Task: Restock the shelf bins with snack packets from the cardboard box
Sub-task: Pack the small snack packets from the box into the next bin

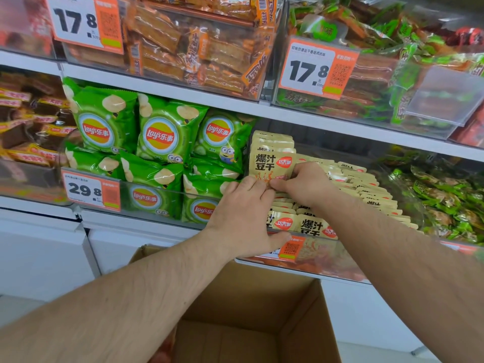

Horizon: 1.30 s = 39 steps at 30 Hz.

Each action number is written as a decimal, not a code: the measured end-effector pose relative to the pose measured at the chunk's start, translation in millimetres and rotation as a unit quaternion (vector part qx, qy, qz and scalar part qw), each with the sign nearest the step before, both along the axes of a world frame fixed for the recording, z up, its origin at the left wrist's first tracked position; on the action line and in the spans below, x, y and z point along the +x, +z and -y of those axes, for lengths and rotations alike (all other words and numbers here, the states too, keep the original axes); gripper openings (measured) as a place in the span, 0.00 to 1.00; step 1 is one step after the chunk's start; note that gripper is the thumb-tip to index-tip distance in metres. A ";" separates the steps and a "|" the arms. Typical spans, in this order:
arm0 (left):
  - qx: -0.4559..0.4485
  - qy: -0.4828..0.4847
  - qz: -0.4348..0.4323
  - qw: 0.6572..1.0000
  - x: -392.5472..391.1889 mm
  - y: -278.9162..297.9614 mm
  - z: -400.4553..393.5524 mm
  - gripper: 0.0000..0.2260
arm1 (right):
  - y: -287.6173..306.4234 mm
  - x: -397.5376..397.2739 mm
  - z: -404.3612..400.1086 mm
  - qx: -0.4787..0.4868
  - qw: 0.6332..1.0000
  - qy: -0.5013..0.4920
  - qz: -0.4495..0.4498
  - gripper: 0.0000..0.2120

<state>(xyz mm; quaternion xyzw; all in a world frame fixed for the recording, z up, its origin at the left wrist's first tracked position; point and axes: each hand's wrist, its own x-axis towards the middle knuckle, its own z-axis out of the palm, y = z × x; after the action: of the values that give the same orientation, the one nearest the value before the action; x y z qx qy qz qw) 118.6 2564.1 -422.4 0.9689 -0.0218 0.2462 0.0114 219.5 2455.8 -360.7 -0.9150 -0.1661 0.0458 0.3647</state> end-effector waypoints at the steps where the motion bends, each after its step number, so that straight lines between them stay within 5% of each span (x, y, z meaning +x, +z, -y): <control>1: 0.002 -0.001 -0.012 1.000 -1.8 1.5 -0.6 0.39 | 1.2 -1.6 0.5 0.003 1.000 -0.002 -0.007 0.09; 4: -0.018 -0.019 -0.032 0.999 -5.2 9.0 -3.7 0.37 | 6.3 -6.0 4.5 -0.046 0.998 -0.033 0.034 0.18; 6: -0.064 -0.043 -0.013 0.997 -19.7 14.1 -6.8 0.35 | 3.5 -17.0 9.6 -0.096 0.971 -0.093 0.200 0.27; 9: -0.142 -0.076 0.010 0.987 -65.2 4.9 -17.1 0.28 | -15.4 -63.6 10.3 0.019 0.882 -0.008 0.471 0.16; 11: -0.208 -0.077 -0.031 0.975 -94.8 -9.9 -26.5 0.17 | -38.7 -101.5 2.7 0.078 0.860 0.102 0.493 0.11; 14: -0.290 -0.050 -0.214 0.932 -117.0 -39.1 -36.8 0.05 | -94.6 -137.5 -17.6 0.072 0.884 0.215 0.409 0.06; 18: -0.313 0.031 -0.352 0.882 -122.7 -99.9 -50.5 0.11 | -180.9 -142.7 -36.8 -0.036 0.957 0.189 0.215 0.02; 21: -0.315 0.066 -0.423 0.847 -129.3 -134.9 -60.1 0.13 | -244.8 -138.3 -39.1 -0.122 0.978 0.159 0.057 0.03; 24: -0.364 0.097 -0.470 0.798 -136.9 -153.2 -65.6 0.16 | -318.7 -150.7 -32.3 -0.239 0.947 0.173 -0.126 0.06; 27: -0.405 0.138 -0.491 0.759 -144.5 -170.6 -70.8 0.16 | -388.8 -179.2 -20.4 -0.370 0.864 0.255 -0.226 0.16; 30: -0.449 0.159 -0.520 0.709 -153.4 -183.0 -70.5 0.14 | -434.9 -206.6 -12.3 -0.418 0.824 0.259 -0.283 0.46; 32: -0.472 0.171 -0.532 0.682 -157.6 -187.7 -66.4 0.12 | -451.5 -218.0 -10.6 -0.398 0.838 0.183 -0.326 0.58; 34: -0.492 0.190 -0.538 0.657 -161.0 -190.8 -62.3 0.09 | -461.0 -227.5 -13.0 -0.333 0.867 0.096 -0.359 0.56; 39: -0.542 0.241 -0.543 0.594 -167.1 -191.9 -56.9 0.14 | -463.1 -222.6 -17.8 -0.271 0.877 -0.001 -0.397 0.29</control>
<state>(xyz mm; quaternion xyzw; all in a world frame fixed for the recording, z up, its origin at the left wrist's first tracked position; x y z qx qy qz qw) -48.5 2621.1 -614.2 0.7085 0.3602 -0.3657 0.4843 -3.1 2473.5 -823.8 -0.8830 0.0124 0.4484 0.1381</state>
